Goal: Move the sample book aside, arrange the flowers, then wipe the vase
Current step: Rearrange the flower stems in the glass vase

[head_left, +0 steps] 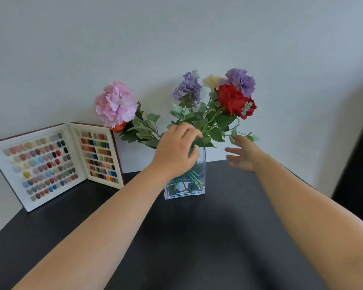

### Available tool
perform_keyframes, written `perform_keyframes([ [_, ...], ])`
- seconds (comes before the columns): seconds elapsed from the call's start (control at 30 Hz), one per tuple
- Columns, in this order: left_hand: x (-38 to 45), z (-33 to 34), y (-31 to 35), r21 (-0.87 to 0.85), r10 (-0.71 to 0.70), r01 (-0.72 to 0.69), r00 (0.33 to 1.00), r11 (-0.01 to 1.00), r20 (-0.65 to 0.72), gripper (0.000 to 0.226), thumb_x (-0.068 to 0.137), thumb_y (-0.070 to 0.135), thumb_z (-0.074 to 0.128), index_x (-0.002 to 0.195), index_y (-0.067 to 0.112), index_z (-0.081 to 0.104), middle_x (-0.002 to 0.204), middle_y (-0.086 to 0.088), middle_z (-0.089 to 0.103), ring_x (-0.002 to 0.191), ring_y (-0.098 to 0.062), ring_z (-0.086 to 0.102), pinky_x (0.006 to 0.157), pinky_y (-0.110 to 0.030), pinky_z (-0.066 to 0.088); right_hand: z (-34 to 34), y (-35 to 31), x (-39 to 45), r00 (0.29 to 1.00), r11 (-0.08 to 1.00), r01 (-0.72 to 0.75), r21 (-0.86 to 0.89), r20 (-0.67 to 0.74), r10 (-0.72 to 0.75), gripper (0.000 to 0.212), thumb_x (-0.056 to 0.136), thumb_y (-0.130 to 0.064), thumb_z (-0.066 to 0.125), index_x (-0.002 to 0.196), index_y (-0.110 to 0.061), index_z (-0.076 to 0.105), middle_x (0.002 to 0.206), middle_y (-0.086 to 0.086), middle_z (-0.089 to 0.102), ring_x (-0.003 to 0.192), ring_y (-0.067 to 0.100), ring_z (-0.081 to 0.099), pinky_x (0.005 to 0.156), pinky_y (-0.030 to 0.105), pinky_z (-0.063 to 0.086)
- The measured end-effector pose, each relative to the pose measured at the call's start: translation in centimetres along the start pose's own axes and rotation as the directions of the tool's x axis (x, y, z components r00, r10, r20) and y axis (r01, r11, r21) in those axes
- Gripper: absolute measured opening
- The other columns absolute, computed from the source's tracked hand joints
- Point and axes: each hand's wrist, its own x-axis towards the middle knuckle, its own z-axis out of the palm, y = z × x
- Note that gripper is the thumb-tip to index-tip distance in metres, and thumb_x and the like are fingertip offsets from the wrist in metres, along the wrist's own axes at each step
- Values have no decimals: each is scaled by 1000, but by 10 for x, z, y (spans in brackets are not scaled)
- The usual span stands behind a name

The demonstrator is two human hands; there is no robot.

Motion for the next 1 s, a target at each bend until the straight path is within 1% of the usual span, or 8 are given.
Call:
perform_keyframes([
  [0.17,38,18,6,288,-240,175,948,941,208,52,89,47,55,139,34,45,151,-1,37,134,-31,30,104,-48,26,15,-26,2,985,954,135,267,64,-157,39,91,-21,58,127,-29,48,119,11,60,101,31,62,82,41,51],
  [0.3,54,32,-2,325,-446,360,861,874,245,79,80,73,51,145,32,34,156,1,32,140,-33,19,107,-51,19,28,-48,2,955,925,267,269,57,-293,44,90,-14,58,130,-30,47,112,10,66,98,31,63,92,42,51],
  [0.43,67,43,3,217,-564,525,800,823,205,76,67,85,51,130,42,52,147,2,41,139,-33,16,105,-52,14,41,-58,4,932,914,331,234,73,-356,42,88,-1,54,118,-30,47,96,9,69,85,27,65,83,44,53],
  [0.57,76,36,-8,199,-598,583,801,788,25,46,78,73,56,102,37,73,120,7,58,121,-28,38,82,-40,17,45,-58,5,904,907,408,100,90,-417,37,88,4,54,103,-28,48,87,5,67,74,22,62,72,37,53],
  [0.7,74,23,-30,209,-593,583,805,785,-17,43,89,60,54,72,22,65,80,6,55,95,-25,56,76,-39,28,38,-53,13,898,896,439,-64,-1,-440,20,88,-10,63,100,-22,52,89,7,66,65,19,57,62,29,49],
  [0.77,70,20,-38,127,-600,597,800,792,-18,50,90,54,57,58,17,47,62,4,49,71,-25,60,61,-32,37,39,-47,18,920,916,392,-83,28,-391,40,83,-23,72,115,-17,49,96,4,67,74,20,61,66,29,53],
  [0.83,66,17,-39,74,-614,613,789,787,-5,55,91,52,59,53,17,39,52,2,45,53,-24,53,44,-26,26,43,-40,20,944,943,325,-75,81,-319,66,75,-33,80,120,-22,34,106,-4,59,91,22,64,80,35,55],
  [1.0,63,11,-44,91,-635,631,772,771,24,58,91,57,56,55,15,40,51,0,48,46,-16,46,41,-27,24,70,-33,28,926,926,376,-36,32,-375,82,68,-24,85,121,-29,22,124,5,57,103,27,64,90,45,53],
])
